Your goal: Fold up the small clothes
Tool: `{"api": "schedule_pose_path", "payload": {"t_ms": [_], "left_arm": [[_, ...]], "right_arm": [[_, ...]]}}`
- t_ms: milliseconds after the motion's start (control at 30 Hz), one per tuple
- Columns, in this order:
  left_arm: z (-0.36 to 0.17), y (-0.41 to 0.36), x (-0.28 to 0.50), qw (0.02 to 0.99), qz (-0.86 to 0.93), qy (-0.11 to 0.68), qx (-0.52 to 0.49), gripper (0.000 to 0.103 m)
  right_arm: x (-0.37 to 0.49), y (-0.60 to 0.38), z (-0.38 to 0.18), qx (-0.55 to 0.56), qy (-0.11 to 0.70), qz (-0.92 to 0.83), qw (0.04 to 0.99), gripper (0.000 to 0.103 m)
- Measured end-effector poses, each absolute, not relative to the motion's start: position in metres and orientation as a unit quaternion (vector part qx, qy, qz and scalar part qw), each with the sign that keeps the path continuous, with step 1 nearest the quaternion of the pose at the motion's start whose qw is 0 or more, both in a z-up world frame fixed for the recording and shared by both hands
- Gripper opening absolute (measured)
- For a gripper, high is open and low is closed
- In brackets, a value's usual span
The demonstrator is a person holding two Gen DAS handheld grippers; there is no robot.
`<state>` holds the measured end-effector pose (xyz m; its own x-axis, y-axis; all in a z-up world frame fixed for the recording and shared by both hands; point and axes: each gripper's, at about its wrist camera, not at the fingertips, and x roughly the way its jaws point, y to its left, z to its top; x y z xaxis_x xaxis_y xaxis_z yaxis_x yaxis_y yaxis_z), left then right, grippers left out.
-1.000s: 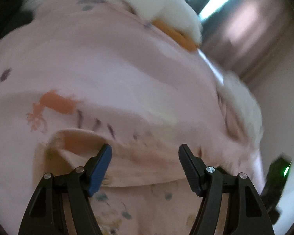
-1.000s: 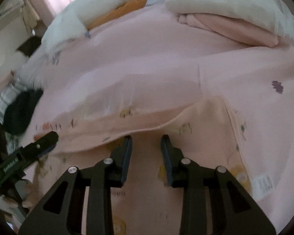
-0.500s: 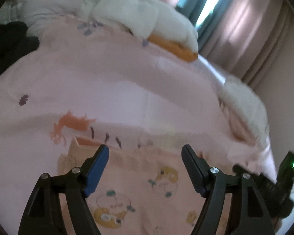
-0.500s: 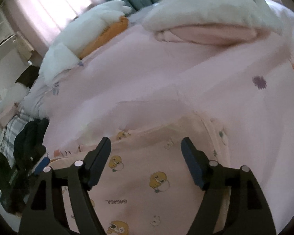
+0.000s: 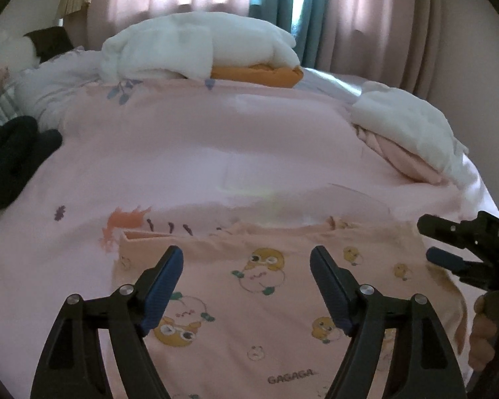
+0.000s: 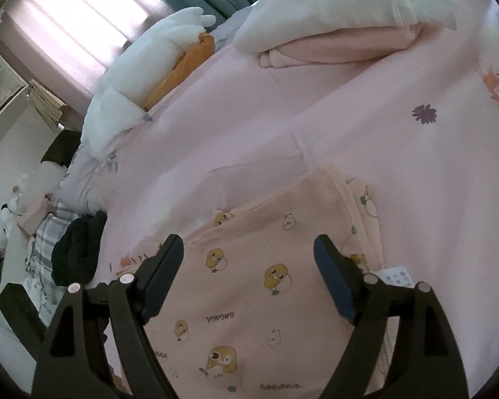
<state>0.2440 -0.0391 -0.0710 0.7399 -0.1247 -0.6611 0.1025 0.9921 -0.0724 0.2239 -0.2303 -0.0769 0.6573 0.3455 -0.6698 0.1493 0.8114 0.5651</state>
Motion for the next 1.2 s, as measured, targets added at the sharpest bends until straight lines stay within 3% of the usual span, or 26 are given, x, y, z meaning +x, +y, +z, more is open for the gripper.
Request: {"api": "schedule_pose_path", "payload": {"t_ms": [333,433,633,833,967,1200], "left_arm": [[-0.06,-0.032,0.203,0.91,-0.049,0.41,-0.041,0.078],[-0.052,-0.028,0.175,0.912,-0.053,0.405,-0.042,0.08],[-0.057,-0.013,0.133,0.907,-0.05,0.413,-0.069,0.08],[-0.079,0.015,0.104,0.875,-0.099,0.439,-0.179,0.087],[-0.103,0.028,0.099,0.842,-0.134,0.465,-0.238,0.093],[-0.132,0.05,0.106,0.797,-0.153,0.451,-0.371,0.099]], "right_arm": [[0.181,-0.209,-0.047,0.323,0.419,0.118,0.841,0.083],[0.152,-0.201,-0.036,0.314,0.4,0.121,0.852,0.089],[0.103,-0.205,-0.057,0.371,0.414,0.131,0.821,0.092],[0.066,-0.206,-0.082,0.428,0.436,0.151,0.777,0.092],[0.049,-0.207,-0.094,0.463,0.43,0.127,0.765,0.101],[0.052,-0.211,-0.124,0.533,0.399,0.122,0.736,0.102]]}}
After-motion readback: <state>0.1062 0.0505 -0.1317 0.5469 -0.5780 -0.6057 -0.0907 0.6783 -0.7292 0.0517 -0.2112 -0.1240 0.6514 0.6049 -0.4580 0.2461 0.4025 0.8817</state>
